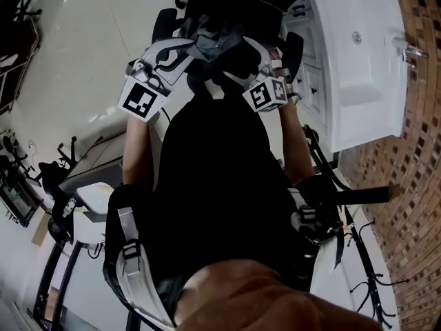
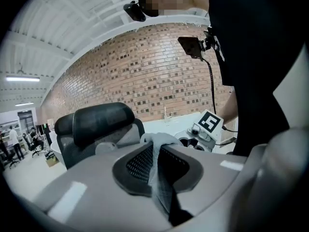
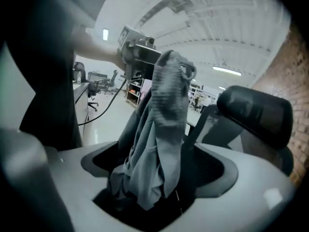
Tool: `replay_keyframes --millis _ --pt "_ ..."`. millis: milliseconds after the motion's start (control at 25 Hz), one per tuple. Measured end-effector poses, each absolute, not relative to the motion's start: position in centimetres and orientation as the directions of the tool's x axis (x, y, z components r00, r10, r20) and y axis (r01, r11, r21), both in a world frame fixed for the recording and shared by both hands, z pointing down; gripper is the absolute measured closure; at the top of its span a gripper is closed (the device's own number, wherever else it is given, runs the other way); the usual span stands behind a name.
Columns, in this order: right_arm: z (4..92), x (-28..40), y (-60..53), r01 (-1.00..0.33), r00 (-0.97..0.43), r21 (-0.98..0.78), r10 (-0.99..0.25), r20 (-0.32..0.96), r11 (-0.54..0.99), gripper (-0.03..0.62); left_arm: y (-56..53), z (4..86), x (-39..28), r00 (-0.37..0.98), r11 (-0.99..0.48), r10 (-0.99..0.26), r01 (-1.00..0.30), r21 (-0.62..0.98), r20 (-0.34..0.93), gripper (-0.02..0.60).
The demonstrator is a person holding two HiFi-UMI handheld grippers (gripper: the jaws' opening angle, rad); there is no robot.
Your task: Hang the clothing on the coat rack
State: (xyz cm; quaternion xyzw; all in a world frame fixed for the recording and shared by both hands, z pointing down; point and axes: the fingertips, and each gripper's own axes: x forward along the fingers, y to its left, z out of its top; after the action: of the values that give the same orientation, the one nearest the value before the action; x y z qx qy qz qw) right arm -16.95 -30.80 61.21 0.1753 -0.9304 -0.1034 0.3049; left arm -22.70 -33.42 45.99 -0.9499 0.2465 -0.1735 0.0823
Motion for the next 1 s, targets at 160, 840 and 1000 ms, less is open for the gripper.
replay_keyframes --millis 160,840,1000 --pt "60.6 -20.4 -33.6 -0.282 -0.755 0.414 -0.466 0.461 0.866 0.158 -33.4 45.8 -22.4 0.813 -0.864 -0.498 -0.437 -0.25 0.301 0.557" --pt "48.9 -17.7 -30.4 -0.461 -0.761 0.252 -0.525 0.381 0.851 0.416 -32.3 39.6 -23.9 0.932 -0.934 -0.351 -0.341 -0.107 0.086 0.558" --pt "47.4 -17.9 -28.6 -0.578 -0.65 0.338 -0.669 0.36 0.743 0.44 -30.6 39.7 -25.2 0.951 -0.951 -0.289 -0.271 -0.149 0.111 0.558"
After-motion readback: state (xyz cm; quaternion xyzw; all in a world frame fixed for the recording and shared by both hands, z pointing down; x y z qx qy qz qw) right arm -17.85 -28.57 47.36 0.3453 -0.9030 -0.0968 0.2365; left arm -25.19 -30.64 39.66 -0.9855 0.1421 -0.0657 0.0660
